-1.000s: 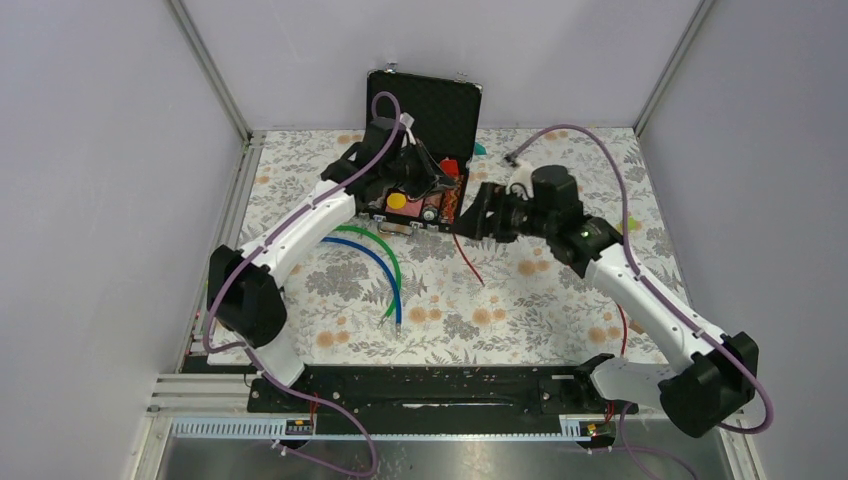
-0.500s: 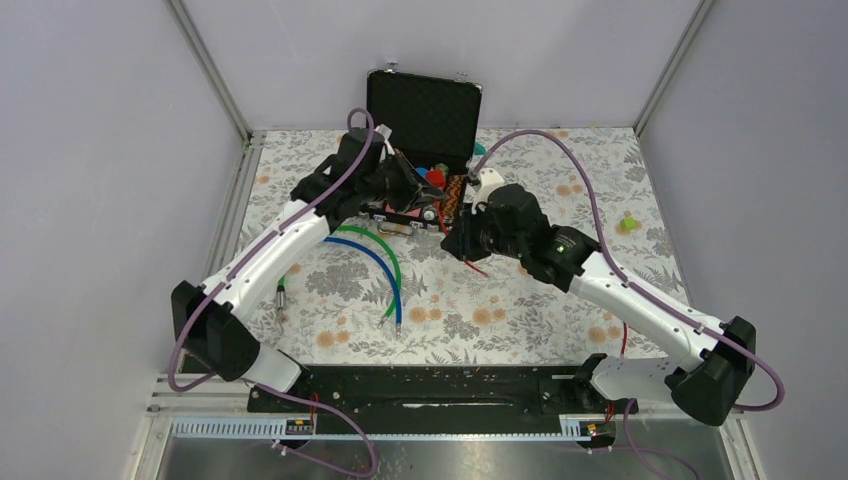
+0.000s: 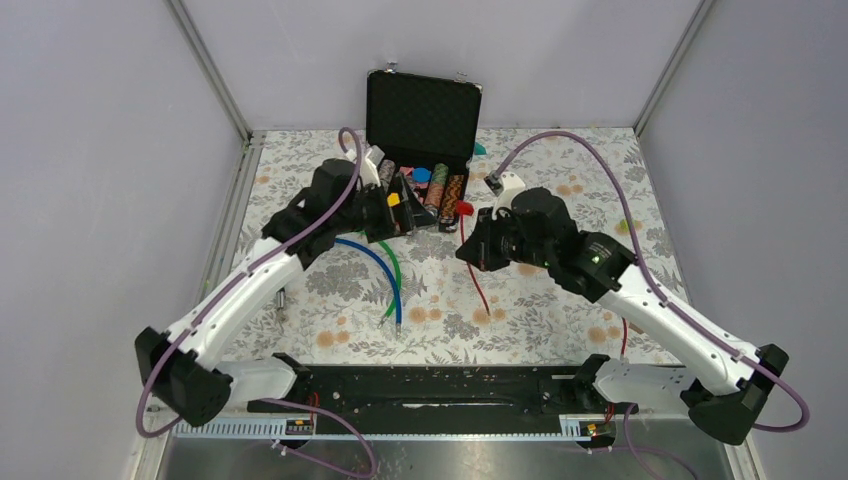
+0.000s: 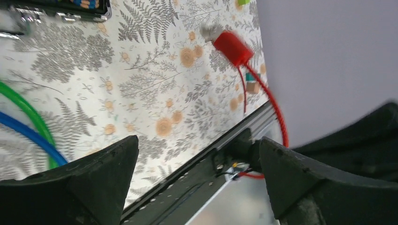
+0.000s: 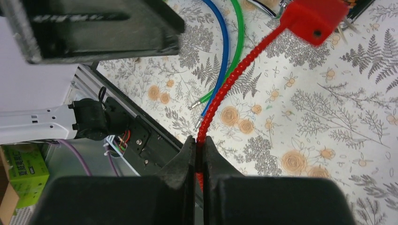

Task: Lock with the key
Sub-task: Lock the lock.

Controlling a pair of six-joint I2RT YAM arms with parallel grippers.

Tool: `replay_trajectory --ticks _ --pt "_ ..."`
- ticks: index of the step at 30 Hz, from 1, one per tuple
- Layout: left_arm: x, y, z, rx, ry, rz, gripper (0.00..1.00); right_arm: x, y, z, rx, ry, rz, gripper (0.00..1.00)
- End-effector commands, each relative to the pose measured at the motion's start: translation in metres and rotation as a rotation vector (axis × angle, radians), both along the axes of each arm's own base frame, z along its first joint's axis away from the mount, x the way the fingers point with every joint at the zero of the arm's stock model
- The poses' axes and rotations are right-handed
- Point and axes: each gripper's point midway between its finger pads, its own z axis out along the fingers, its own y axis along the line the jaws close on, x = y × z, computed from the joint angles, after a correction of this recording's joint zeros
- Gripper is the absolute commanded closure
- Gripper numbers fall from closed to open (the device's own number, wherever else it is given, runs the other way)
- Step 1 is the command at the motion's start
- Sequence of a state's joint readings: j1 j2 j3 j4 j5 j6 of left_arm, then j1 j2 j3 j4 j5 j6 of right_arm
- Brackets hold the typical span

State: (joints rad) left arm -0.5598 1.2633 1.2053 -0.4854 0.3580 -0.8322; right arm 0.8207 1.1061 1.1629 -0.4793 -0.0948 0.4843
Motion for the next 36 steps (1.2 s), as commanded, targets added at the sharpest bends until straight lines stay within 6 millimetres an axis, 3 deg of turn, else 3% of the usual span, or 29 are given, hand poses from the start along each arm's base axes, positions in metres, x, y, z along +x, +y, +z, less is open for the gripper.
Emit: replay_trajectory --ticks 1,3,8,16,21,25,31,36 --pt "-0.023 0.024 0.047 0.062 -0.359 -0.114 0.01 -0.018 -0.019 0.022 -0.019 0.026 0.006 1.0" --pt "-0.037 0.033 0.07 0.053 -0.51 -0.147 0.01 -0.029 -0.025 0.026 -0.016 0.037 0.026 1.0" --pt "-0.061 0.037 0.095 0.05 -0.807 -0.276 0.01 -0.057 -0.035 0.045 0.037 0.04 0.089 1.0" --pt "-0.098 0.006 0.105 -0.008 -1.095 -0.677 0.02 -0.095 -0.045 0.071 0.098 0.064 0.21 1.0" --pt "-0.097 -0.025 0.092 0.011 -1.22 -0.778 0.08 -0.11 -0.043 0.081 0.146 0.099 0.256 1.0" --pt "-0.085 -0.047 0.086 0.052 -1.393 -0.717 0.1 -0.118 -0.038 0.09 0.188 0.147 0.287 1.0" --pt "-0.081 -0.059 0.086 0.099 -1.588 -0.712 0.14 -0.123 -0.032 0.099 0.215 0.177 0.318 1.0" --pt "-0.074 -0.065 0.092 0.159 -1.645 -0.691 0.2 -0.124 -0.027 0.101 0.232 0.195 0.331 1.0"
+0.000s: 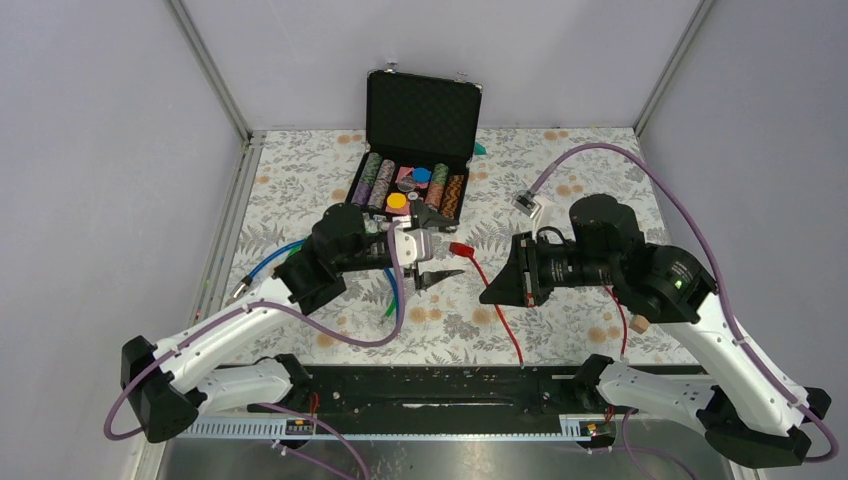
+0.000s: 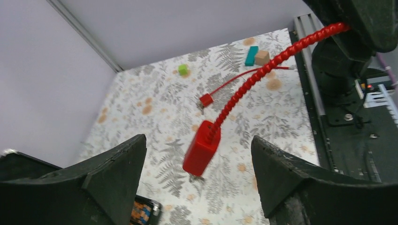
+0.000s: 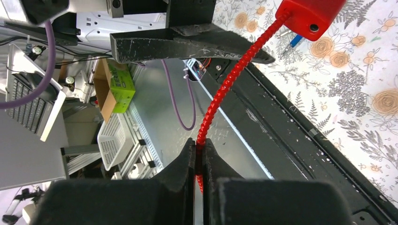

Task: Lock with the key
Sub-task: Lock the lock.

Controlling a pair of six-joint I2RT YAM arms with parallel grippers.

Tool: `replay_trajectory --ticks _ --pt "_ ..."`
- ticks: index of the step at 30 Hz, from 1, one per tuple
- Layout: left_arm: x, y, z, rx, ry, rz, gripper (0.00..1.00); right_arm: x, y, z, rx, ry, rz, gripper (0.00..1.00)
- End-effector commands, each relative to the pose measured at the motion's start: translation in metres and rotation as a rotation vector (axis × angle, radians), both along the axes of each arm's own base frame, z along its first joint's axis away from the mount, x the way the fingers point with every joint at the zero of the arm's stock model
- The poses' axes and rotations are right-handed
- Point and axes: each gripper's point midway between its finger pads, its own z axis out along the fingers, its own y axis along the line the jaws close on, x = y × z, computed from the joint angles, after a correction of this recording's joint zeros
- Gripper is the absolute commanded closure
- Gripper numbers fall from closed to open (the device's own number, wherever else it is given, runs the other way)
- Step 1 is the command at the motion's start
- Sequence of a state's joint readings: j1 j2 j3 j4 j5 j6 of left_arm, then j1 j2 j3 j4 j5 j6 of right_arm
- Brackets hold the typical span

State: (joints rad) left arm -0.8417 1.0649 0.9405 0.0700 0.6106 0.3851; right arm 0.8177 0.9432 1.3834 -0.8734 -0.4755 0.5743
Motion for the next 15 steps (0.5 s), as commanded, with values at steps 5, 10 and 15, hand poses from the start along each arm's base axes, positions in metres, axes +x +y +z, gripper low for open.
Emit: replay_trajectory --ticks 5,10,15 --pt "0.01 -0.009 0.03 -0.042 -0.183 0.004 0.36 -0.004 0.01 0.027 0.094 -0.012 0.044 1.0" --pt "0.004 -0.01 0.007 0.048 -0.163 -0.043 0.43 -0.004 0.012 0.028 0.105 -0.006 0.045 1.0" --pt "0.004 -0.011 0.005 0.06 -0.158 -0.053 0.46 -0.004 0.014 0.026 0.111 0.004 0.044 1.0"
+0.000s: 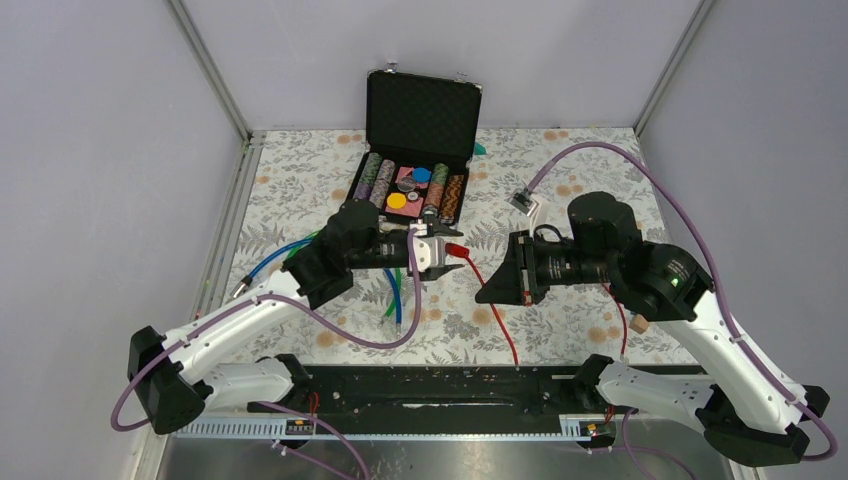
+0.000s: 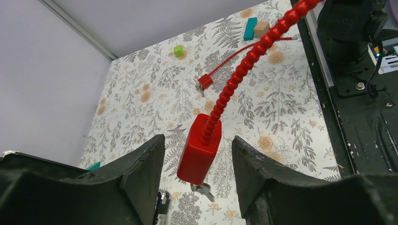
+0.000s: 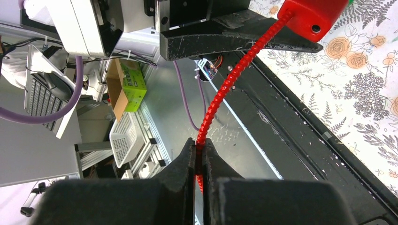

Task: Lock with the key
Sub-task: Lock the lock.

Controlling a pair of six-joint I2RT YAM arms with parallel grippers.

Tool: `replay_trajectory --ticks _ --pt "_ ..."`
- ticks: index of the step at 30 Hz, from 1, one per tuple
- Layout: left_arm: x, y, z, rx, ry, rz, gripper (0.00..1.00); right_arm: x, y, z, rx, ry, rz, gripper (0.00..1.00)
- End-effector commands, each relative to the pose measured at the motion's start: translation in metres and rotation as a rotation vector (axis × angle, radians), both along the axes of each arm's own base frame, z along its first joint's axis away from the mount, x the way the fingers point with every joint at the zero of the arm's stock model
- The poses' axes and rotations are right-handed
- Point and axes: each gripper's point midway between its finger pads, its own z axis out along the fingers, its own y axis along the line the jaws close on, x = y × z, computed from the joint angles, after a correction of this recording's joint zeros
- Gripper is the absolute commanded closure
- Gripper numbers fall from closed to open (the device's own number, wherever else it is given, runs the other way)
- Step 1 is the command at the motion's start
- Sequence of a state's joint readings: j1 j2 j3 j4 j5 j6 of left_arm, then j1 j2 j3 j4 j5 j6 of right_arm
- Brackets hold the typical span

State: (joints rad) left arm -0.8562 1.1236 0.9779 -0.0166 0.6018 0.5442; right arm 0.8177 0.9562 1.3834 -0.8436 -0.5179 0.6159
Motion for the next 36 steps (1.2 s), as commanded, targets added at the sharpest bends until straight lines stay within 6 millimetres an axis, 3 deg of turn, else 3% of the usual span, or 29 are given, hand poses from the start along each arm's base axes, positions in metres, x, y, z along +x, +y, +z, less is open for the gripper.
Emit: replay_trajectory --ticks 1,5,8,15,18,22,25,27,32,34,36 --pt "-0.004 -0.003 0.025 -0.041 -0.071 -0.036 0.47 -0.001 0.006 0.02 0.079 -0.036 0.022 1.0" --pt "-0.004 -0.002 0.027 -0.046 -0.086 -0.037 0.59 -0.003 0.005 0.021 0.09 -0.038 0.024 1.0" --pt "-0.01 0.0 0.037 -0.087 -0.105 -0.053 0.6 -0.003 0.005 0.02 0.093 -0.036 0.023 1.0" --pt "-0.019 -0.001 0.035 -0.082 -0.089 -0.102 0.6 -0.003 0.004 0.016 0.092 -0.035 0.014 1.0" --pt "-0.021 -0.002 0.033 -0.076 -0.077 -0.116 0.71 -0.003 0.004 0.015 0.094 -0.028 0.014 1.0" --pt "-0.019 -0.002 0.029 -0.054 -0.064 -0.11 0.99 -0.003 0.004 0.015 0.097 -0.031 0.008 1.0" --pt "-0.016 -0.001 0.029 -0.05 -0.071 -0.09 1.0 0.001 0.002 0.011 0.082 -0.041 -0.011 0.98" --pt "-0.011 -0.001 0.031 -0.059 -0.066 -0.056 1.0 0.007 0.0 0.003 0.047 -0.059 -0.035 0.85" --pt "0.018 0.011 0.03 -0.046 -0.082 0.124 1.0 0.037 -0.02 -0.023 -0.099 -0.219 -0.14 0.25" --pt "0.026 0.018 0.028 -0.022 -0.085 0.182 1.0 0.05 -0.032 -0.03 -0.158 -0.313 -0.184 0.11" --pt "0.027 0.023 0.023 0.019 -0.07 0.194 1.0 0.06 -0.046 -0.034 -0.209 -0.402 -0.225 0.06"
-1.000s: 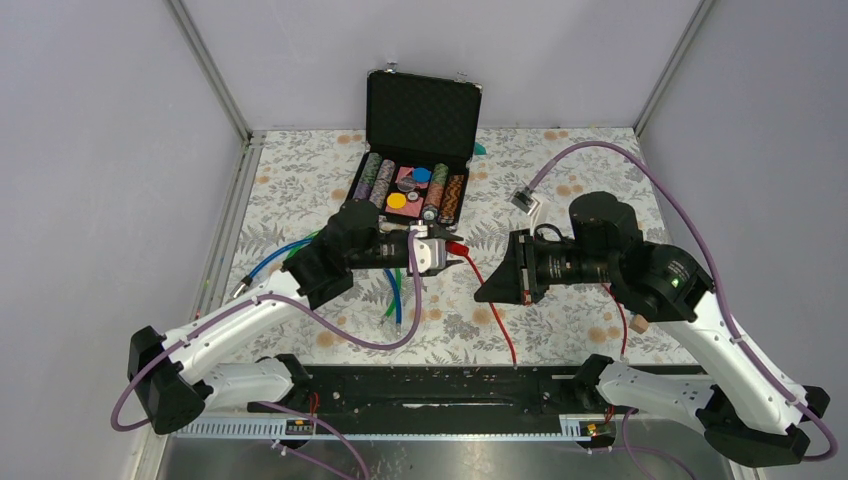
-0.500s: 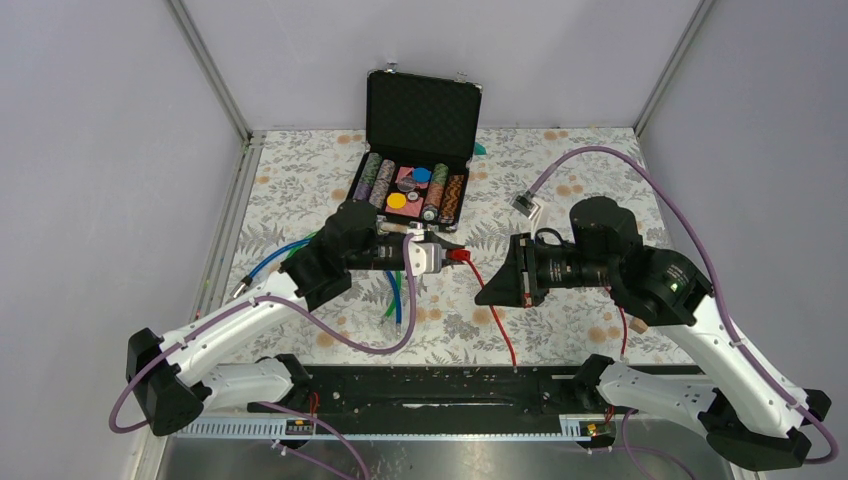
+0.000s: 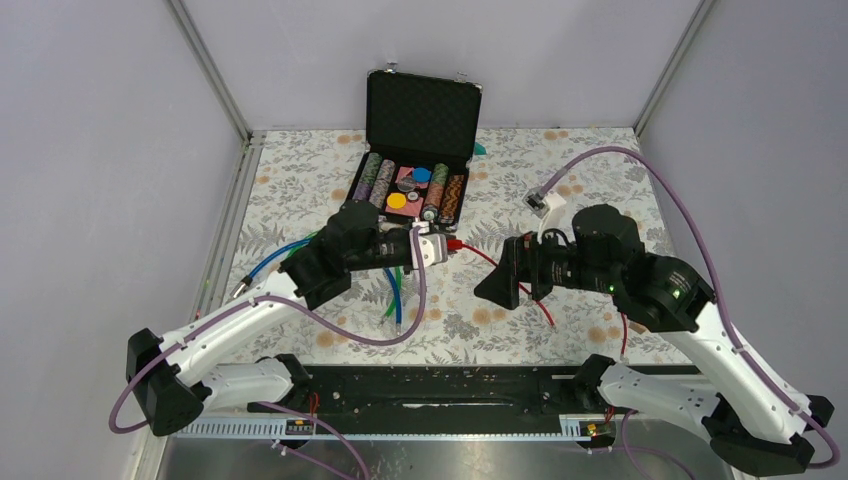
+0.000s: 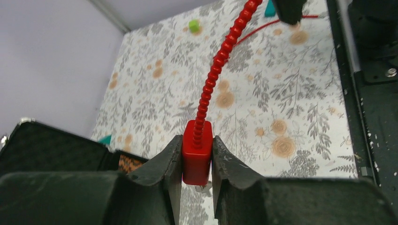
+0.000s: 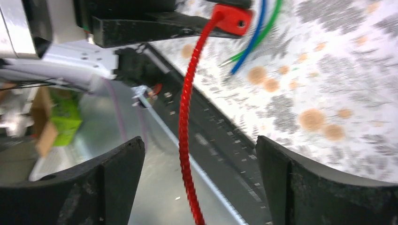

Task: Lock with the key
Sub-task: Lock the lock.

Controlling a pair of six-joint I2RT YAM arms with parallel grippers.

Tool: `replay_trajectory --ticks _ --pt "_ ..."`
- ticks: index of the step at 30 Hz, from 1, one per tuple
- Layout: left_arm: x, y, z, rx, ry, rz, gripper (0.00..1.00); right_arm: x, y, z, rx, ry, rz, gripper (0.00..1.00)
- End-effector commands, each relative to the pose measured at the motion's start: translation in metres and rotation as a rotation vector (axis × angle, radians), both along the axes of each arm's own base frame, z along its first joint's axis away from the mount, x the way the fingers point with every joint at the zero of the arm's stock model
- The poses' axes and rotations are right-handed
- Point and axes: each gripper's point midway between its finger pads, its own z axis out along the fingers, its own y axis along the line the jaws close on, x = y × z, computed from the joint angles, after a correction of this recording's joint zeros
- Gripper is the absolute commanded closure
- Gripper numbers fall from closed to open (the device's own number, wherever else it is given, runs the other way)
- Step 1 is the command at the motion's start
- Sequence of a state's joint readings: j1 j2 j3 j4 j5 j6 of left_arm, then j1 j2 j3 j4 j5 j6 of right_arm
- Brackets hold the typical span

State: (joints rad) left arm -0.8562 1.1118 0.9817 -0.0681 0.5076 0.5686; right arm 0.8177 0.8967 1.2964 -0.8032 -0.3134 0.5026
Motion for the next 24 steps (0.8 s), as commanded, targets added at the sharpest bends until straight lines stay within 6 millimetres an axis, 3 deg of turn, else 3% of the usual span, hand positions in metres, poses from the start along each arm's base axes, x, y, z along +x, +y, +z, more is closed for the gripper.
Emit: replay_trajectory --ticks 1,7,10,12,14,18,24 --pt "0.013 0.016 0.028 0.001 -0.048 0.101 1.0 0.031 -0.035 -0.009 -0.146 -0.262 -0.106 0.04" --pt "0.01 0.029 0.013 0.149 0.026 0.08 1.0 0.024 -0.058 0.003 -0.168 -0.405 -0.088 0.03" --pt "0.012 0.034 0.013 0.175 0.045 0.09 1.0 0.016 -0.067 -0.003 -0.213 -0.391 -0.065 0.07" --pt "0.014 0.037 0.012 0.181 0.044 0.093 1.0 0.016 -0.076 -0.01 -0.261 -0.371 -0.083 0.14" --pt "0.014 0.039 0.012 0.184 0.031 0.096 1.0 0.014 -0.082 -0.015 -0.296 -0.351 -0.089 0.3" --pt "0.018 0.041 0.013 0.18 0.025 0.112 1.0 0.008 -0.082 -0.022 -0.306 -0.324 -0.06 0.5" --pt "0.02 0.039 0.019 0.169 0.059 0.122 1.0 0.002 -0.076 -0.034 -0.318 -0.284 -0.008 0.51"
